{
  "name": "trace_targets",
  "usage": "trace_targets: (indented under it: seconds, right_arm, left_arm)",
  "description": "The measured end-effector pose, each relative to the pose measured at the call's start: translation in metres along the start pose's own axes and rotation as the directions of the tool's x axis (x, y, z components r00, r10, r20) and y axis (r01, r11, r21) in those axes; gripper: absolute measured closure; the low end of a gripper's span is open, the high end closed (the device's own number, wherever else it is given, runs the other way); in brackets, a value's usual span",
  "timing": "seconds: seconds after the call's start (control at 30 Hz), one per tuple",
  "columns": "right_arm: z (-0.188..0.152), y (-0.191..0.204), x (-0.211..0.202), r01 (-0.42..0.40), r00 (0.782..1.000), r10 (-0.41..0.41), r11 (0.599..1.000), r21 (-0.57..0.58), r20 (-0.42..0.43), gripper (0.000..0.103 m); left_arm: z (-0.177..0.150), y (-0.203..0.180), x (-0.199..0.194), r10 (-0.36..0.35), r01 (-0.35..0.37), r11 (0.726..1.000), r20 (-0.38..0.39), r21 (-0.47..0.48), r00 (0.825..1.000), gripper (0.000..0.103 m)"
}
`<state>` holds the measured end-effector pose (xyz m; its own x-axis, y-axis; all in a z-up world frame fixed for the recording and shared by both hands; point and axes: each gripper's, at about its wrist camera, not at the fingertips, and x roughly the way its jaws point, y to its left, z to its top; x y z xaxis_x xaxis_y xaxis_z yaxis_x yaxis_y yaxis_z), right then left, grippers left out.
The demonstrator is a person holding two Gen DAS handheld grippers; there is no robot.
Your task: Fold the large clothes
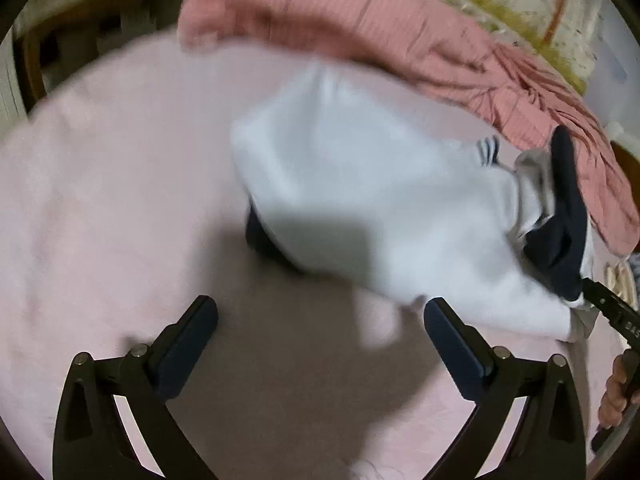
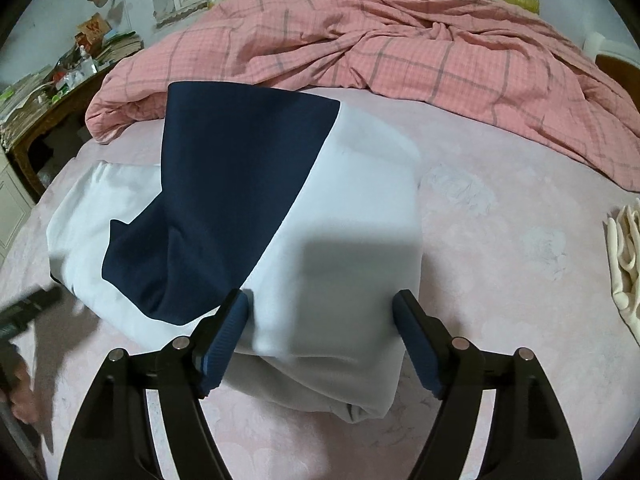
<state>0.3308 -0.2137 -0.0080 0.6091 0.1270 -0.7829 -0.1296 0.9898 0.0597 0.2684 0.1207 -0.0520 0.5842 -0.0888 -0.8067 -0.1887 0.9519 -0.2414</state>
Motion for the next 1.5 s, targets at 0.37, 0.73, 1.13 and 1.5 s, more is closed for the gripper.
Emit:
trace_targets:
  seconds: [0.37, 0.73, 1.13, 1.5]
  right_arm:
    - [0.005, -0.020, -0.033, -0.065, 0.971, 0.024, 0.984, 0.167, 0.237, 0.025]
    - [0.002, -0.018, -0.019, -0.504, 0.823, 0.428, 0.854, 0.132, 0.372, 0.069]
    - [0.018, -0.041, -0.020, -0.254, 0.965, 0.218, 0.910, 0.329, 0.144, 0.094]
    - [0.001, -0.147, -0.075, -0.081, 0.975, -0.035, 0.862, 0.501, 0.217, 0.094]
  left_arm:
    - [0.040, 0.005, 0.027, -0.084, 0.110, 0.978, 0.147, -0.178, 0.986, 0.009]
    - [0.067, -0.046, -0.053, -0.234, 0.202, 0.972, 0.380, 0.122, 0.895, 0.092]
    - [0.032, -0.186, -0.116, -0.572, 0.404, 0.791, 0.320, 0.460, 0.756, 0.093]
    - [-0.016, -0.289, -0.027, -0.551, 0.434, 0.727, 0.075, 0.532, 0.831, 0.094]
